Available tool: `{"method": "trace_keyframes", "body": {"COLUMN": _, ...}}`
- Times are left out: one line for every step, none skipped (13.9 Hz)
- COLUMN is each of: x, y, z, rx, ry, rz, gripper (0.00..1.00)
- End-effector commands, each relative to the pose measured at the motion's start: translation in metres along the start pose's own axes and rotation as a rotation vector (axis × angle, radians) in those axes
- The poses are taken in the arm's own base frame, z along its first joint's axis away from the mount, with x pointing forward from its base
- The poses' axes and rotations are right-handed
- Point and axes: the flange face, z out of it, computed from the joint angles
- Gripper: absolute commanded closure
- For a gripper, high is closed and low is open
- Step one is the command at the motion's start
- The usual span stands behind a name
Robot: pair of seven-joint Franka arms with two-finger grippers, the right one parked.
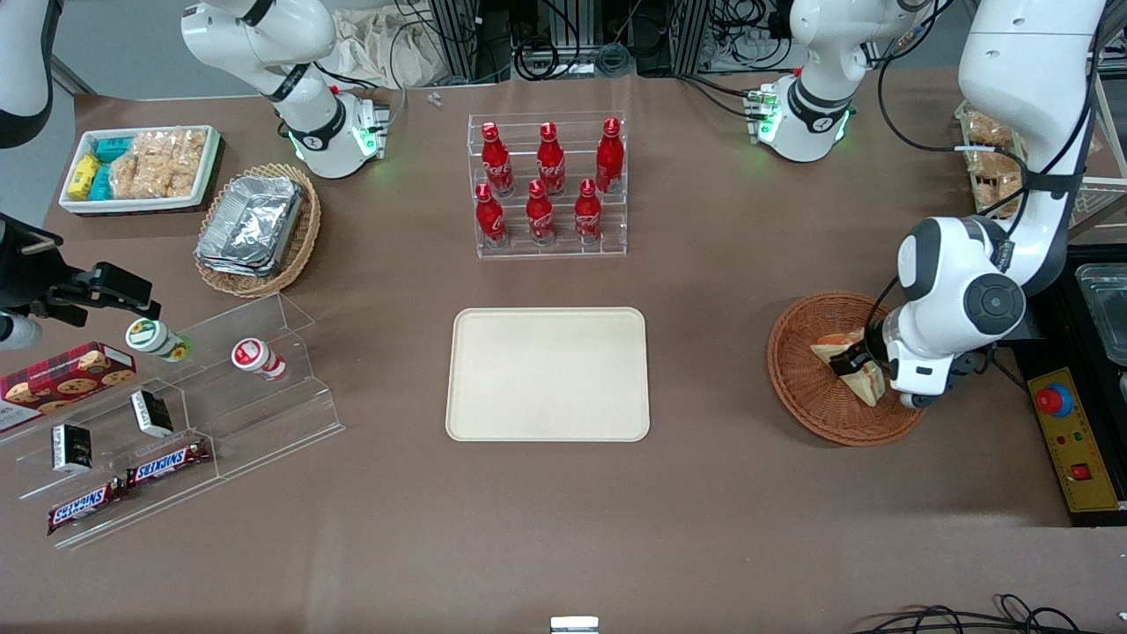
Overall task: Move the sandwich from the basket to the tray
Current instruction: 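Lower the open left gripper around the wrapped sandwich in the basket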
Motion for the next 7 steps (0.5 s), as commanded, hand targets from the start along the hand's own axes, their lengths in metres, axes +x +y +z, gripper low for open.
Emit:
{"method": "trace_keyframes", "body": {"x": -0.002, "y": 0.003, "z": 0.003, "rx": 0.002, "ry": 0.021, "rz": -0.014, "gripper": 0.65}}
{"method": "trace_keyframes", "body": {"x": -0.001, "y": 0.003, "z": 0.003, "rx": 0.0, "ry": 0.023, "rz": -0.014, "gripper": 0.81}}
{"method": "trace_keyframes", "body": {"x": -0.001, "y": 0.003, "z": 0.003, "rx": -0.002, "ry": 0.024, "rz": -0.014, "gripper": 0.96}}
{"method": "trace_keyframes", "body": {"x": -0.001, "y": 0.003, "z": 0.003, "rx": -0.002, "ry": 0.024, "rz": -0.014, "gripper": 1.0}}
{"method": "trace_keyframes", "body": {"x": 0.0, "y": 0.004, "z": 0.002, "rx": -0.003, "ry": 0.026, "rz": -0.014, "gripper": 1.0}}
{"method": "trace_keyframes", "body": {"x": 0.0, "y": 0.004, "z": -0.001, "rx": -0.005, "ry": 0.029, "rz": -0.021, "gripper": 1.0}}
{"method": "trace_keyframes", "body": {"x": 0.003, "y": 0.007, "z": -0.013, "rx": -0.011, "ry": 0.042, "rz": -0.028, "gripper": 1.0}}
